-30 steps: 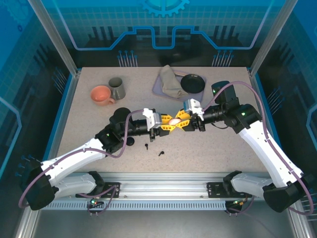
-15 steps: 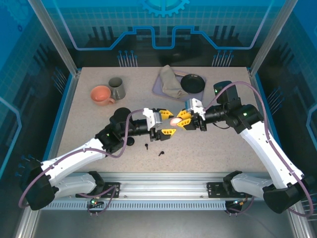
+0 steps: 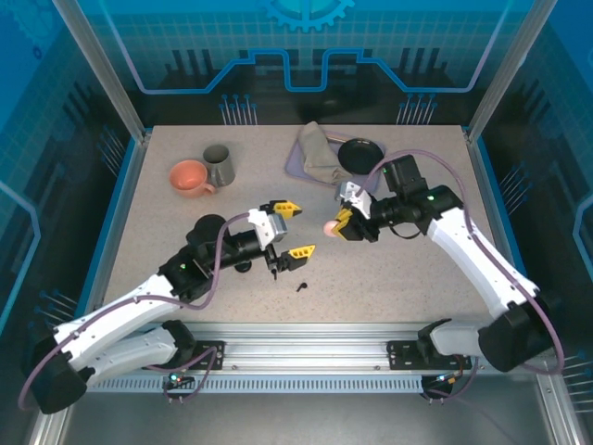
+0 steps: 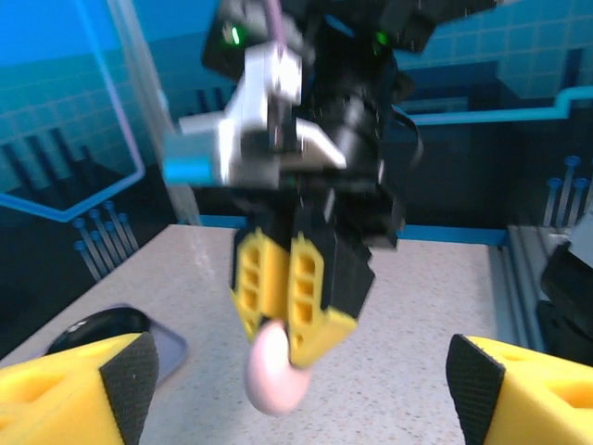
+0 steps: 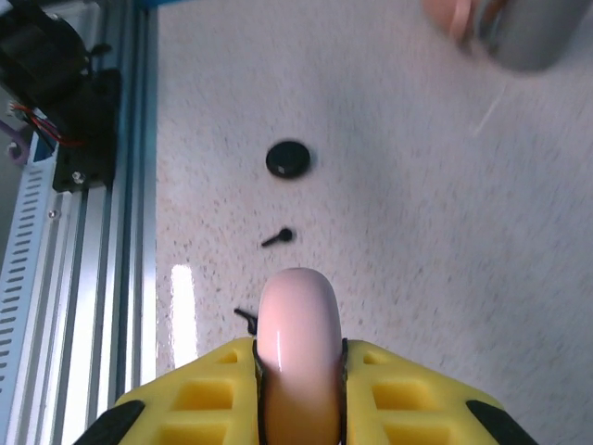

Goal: Insert the wireless bluetooth earbuds into the charging case

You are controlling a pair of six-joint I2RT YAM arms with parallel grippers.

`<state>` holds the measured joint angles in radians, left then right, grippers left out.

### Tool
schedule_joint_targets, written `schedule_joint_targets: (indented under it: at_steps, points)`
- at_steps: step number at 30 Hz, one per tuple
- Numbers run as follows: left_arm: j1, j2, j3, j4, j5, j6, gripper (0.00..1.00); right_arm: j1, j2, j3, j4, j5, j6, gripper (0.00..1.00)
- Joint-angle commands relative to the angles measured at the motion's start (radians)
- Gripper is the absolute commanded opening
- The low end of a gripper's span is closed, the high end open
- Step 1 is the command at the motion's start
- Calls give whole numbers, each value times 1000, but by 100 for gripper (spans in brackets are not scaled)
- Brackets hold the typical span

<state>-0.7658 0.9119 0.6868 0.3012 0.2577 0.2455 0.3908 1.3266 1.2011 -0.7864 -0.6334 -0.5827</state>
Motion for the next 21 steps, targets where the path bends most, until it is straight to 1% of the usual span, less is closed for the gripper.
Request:
schedule_joint_targets:
  at_steps: [1,4,6,8,12,17,21]
  points:
    - [2,-58,-29,-52,-152,1,88,-13,73,-5,-9,49,54,21]
    - [2,-92,-45,-71,-257,-13,93,-14,179,18,-22,71,73,20]
    - [2,-104,-53,-82,-305,-15,97,-13,256,50,-43,92,86,19]
    - [2,-108,-55,-92,-334,-16,99,-12,327,84,-62,104,94,19]
    - [2,-103,-46,-113,-341,-16,99,-12,437,138,-65,119,134,18]
    - [2,-93,-37,-113,-338,-7,99,-9,550,205,-91,106,160,18]
    - [2,-91,-34,-117,-337,-1,99,-5,615,239,-109,112,177,18]
